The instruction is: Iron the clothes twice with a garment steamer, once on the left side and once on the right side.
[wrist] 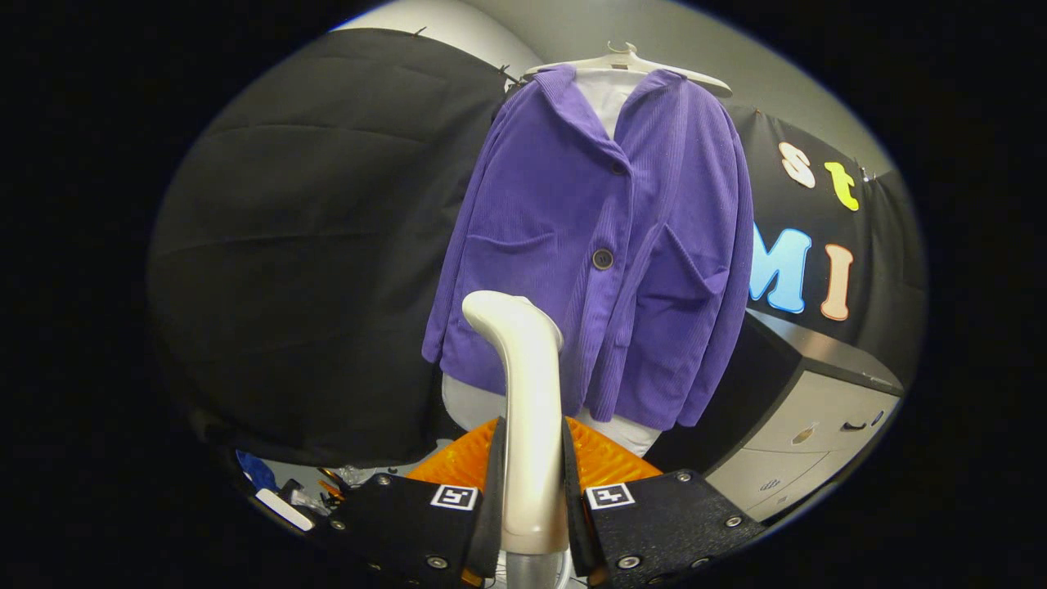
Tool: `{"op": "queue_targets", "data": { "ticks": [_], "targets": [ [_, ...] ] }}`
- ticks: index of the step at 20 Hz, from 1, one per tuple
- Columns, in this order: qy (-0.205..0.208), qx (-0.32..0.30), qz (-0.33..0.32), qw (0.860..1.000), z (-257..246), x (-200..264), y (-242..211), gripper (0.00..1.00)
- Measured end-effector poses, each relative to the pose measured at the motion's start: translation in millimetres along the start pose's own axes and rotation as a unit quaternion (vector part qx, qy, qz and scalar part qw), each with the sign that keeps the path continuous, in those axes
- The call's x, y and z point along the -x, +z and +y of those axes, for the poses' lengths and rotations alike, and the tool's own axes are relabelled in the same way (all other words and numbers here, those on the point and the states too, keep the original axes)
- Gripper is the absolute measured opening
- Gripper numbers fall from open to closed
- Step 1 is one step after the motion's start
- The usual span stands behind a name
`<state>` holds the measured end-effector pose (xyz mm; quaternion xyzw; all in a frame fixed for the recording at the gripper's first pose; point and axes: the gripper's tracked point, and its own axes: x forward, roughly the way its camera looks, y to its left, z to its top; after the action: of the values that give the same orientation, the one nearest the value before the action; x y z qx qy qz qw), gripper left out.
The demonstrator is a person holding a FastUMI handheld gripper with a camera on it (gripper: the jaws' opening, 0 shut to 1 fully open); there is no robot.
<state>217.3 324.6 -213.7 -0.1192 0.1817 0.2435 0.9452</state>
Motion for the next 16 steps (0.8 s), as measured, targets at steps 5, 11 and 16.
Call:
{"op": "queue_targets", "data": {
  "ticks": [5,11,16],
  "targets": [
    [0.002,-0.001,0.025,1.0,7,0,-29,0.34],
    [0.001,-0.009,0.039,0.999,9,15,-54,0.34],
    [-0.007,-0.034,0.02,0.999,-2,57,-45,0.34]
  ]
}}
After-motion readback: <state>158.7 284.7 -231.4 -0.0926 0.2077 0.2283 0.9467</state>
